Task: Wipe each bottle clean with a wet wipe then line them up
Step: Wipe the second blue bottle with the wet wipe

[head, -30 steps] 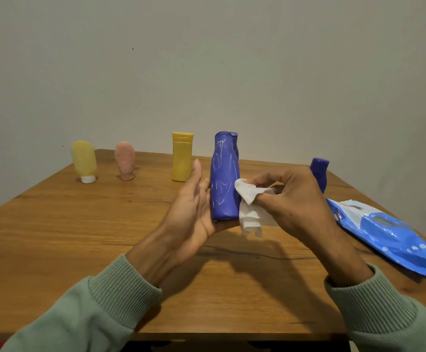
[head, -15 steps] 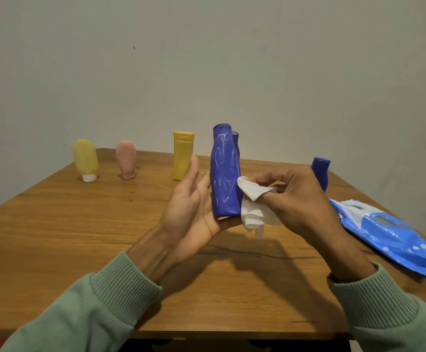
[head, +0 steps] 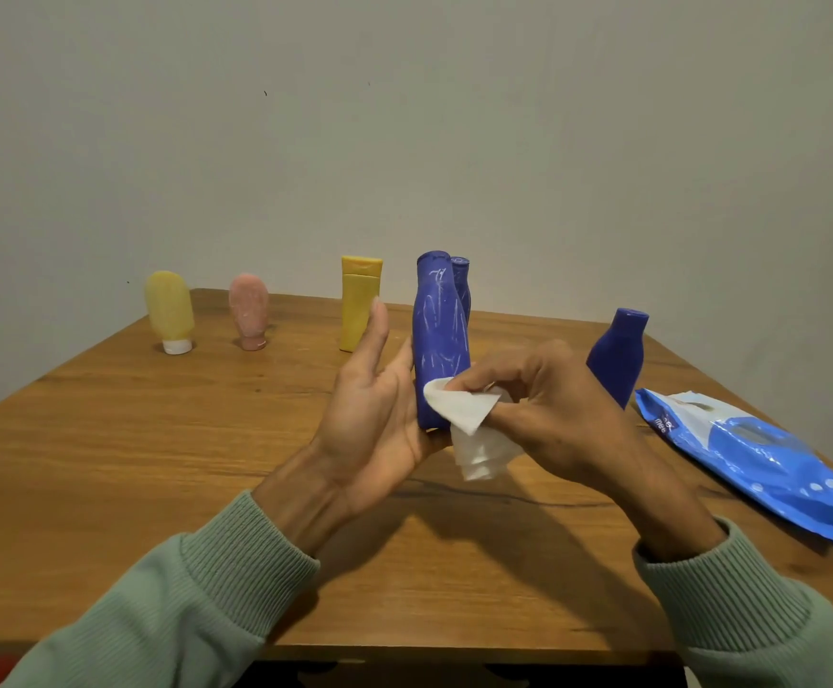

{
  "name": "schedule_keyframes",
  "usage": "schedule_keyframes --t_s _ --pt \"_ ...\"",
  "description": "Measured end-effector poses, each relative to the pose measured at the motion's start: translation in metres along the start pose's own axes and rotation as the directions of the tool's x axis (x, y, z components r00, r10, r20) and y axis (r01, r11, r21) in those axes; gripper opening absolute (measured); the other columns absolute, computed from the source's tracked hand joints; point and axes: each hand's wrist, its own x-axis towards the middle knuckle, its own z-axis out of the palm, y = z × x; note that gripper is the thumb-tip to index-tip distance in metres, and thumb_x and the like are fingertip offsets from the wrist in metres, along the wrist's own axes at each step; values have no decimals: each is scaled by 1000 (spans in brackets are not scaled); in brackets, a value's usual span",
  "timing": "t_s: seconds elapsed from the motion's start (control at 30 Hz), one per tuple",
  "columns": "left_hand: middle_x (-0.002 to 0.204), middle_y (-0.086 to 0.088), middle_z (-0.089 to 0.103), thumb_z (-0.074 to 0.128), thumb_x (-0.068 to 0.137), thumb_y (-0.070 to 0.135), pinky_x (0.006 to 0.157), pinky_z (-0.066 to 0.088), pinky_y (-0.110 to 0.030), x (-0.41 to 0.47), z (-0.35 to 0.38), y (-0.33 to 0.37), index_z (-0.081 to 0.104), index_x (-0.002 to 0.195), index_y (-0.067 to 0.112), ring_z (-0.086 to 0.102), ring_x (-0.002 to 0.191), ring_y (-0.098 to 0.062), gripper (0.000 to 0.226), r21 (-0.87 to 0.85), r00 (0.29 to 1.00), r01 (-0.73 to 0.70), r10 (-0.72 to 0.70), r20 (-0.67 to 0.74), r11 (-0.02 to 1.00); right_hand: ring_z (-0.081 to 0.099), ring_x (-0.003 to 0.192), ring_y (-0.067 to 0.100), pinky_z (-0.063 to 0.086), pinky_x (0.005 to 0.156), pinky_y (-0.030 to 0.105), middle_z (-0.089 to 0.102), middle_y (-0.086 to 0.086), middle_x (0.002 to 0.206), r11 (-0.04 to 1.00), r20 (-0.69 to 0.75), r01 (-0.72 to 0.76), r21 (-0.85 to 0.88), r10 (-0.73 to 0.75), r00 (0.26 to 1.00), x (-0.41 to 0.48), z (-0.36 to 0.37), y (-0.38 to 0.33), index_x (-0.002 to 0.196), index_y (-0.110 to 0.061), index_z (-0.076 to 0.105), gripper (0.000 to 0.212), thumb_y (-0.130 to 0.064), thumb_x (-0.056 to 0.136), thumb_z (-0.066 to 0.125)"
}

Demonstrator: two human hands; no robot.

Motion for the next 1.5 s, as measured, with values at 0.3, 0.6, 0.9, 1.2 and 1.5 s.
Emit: schedule_keyframes --t_s 0.3,0.6,0.9,1.2,1.5 --pt "140 -16 53 25 92 71 113 32 -55 0 2 0 36 147 24 48 131 -36 73 20 999 -35 36 -26 999 58 93 0 51 71 15 61 -18 97 994 -24 37 -101 -40 999 1 -1 -4 108 -23 69 27 -19 81 70" --pt "136 -15 57 31 90 67 109 37 -56 0 4 0 36 146 23 53 127 -34 71 30 995 -47 49 -83 998 59 81 -4 46 60 3 57 -25 85 994 -195 -74 -82 56 979 0 -13 -5 102 -24 71 22 -19 81 70" --pt "139 -15 54 28 95 65 112 35 -48 -2 8 -1 45 143 20 51 129 -30 68 2 992 -46 46 -120 999 57 95 1 48 74 12 65 -8 103 977 -99 126 -173 -145 984 -2 19 -6 109 -19 69 29 -15 80 71" --pt "140 -14 54 30 92 69 112 35 -50 -2 6 -1 44 143 18 50 130 -31 73 -30 990 -39 35 -139 999 55 95 4 46 76 13 63 -4 105 916 45 221 -335 -219 975 -6 21 -13 108 -20 70 30 -16 78 74" --pt "117 -17 61 29 92 68 87 53 -41 -4 13 -3 51 136 8 61 105 -26 78 -30 992 59 -62 -113 998 52 92 4 46 79 9 62 -3 96 922 -238 239 -303 -316 918 -5 22 -12 109 -16 68 34 -15 76 76"
